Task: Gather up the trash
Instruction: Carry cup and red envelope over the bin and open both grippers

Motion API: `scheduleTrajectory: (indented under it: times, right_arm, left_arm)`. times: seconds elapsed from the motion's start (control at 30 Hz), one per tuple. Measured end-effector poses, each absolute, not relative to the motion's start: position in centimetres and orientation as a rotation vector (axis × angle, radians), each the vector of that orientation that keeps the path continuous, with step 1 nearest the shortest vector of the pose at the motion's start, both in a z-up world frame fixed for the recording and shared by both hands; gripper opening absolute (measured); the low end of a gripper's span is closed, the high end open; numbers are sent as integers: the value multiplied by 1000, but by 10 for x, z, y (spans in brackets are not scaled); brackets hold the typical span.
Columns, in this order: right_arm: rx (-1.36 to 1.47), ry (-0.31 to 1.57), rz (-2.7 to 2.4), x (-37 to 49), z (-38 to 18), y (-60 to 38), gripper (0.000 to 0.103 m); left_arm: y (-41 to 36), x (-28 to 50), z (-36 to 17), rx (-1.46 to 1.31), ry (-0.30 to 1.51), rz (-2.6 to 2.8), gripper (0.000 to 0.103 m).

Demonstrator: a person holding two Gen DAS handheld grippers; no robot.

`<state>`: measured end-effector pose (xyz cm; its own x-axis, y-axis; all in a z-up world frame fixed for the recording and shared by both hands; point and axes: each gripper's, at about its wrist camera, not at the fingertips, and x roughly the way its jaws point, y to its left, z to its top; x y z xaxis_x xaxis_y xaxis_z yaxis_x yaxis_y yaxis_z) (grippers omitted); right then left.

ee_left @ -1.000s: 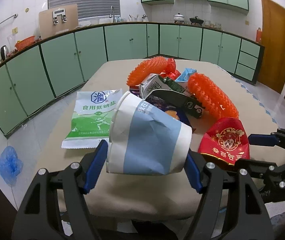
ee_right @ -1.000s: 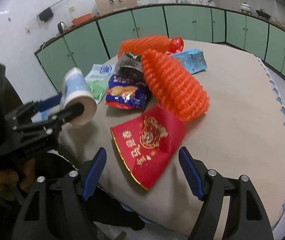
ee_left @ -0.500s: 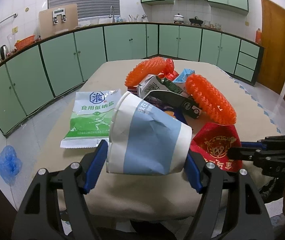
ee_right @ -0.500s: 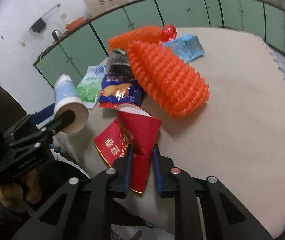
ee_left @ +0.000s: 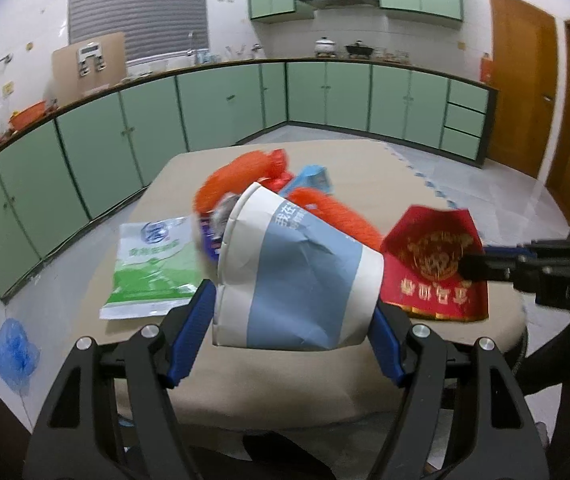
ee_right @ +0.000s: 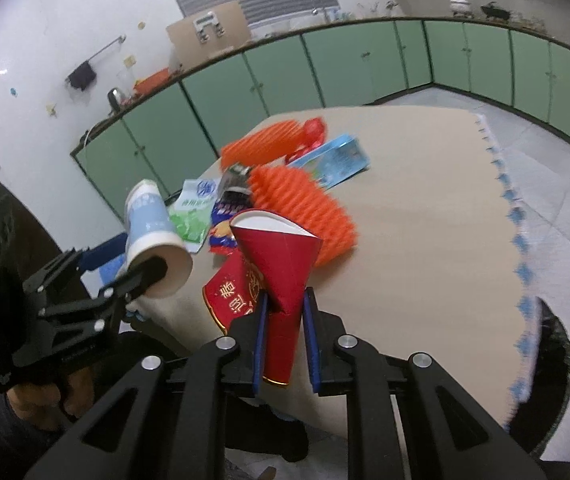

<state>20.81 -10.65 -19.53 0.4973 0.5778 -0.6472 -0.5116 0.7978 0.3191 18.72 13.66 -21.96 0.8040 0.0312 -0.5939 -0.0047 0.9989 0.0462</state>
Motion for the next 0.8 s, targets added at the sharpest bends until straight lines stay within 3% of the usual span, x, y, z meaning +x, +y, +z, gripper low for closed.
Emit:
scheduleTrajectory:
  times: [0.4, 0.8]
  right_arm:
    - [184, 763, 353, 198, -185, -261, 17]
    - [285, 851, 59, 213, -245, -384, 17]
  left_arm:
    - [-7, 213, -208, 120, 610, -288, 69]
    - [-158, 270, -250, 243, 665, -585, 69]
